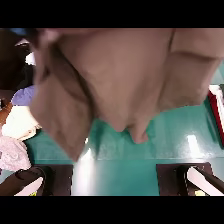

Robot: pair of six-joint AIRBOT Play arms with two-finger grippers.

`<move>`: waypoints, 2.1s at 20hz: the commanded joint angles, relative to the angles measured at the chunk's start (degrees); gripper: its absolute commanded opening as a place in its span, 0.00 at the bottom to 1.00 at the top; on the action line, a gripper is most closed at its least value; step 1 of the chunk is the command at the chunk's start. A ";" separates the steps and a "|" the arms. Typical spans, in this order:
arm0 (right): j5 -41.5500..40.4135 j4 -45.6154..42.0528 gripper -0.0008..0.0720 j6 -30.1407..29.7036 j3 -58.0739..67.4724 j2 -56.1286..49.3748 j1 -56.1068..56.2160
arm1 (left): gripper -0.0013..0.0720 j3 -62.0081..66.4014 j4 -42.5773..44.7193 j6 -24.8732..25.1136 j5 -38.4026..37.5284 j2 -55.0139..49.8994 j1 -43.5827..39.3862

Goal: Fold the shirts.

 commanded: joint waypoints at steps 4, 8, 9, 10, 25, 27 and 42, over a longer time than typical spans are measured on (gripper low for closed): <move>-1.53 -19.58 0.03 1.84 -14.78 -13.86 20.26 | 0.05 -8.98 -0.74 3.10 1.92 -20.46 0.07; -15.26 -19.80 0.03 5.03 -18.45 -20.96 23.82 | 0.28 -8.85 0.42 -1.03 10.23 -29.94 2.38; -17.40 -19.76 0.04 5.73 -18.43 -21.88 23.82 | 0.64 -8.83 0.44 -2.23 10.91 -30.23 3.74; -19.02 -19.67 0.05 6.12 -18.34 -22.53 23.71 | 0.77 -8.59 0.24 -3.61 10.82 -30.14 5.60; -12.37 -8.37 0.50 1.49 -14.45 -19.30 17.66 | 0.60 -65.40 -28.55 4.83 14.01 -1.55 16.61; -12.39 -8.39 0.50 1.49 -14.45 -19.30 18.93 | 0.60 -71.21 -32.17 5.68 16.13 -1.46 15.87; -10.38 -7.43 0.50 1.07 -14.45 -19.23 19.61 | 0.60 -73.37 -31.41 3.52 27.17 -6.86 4.17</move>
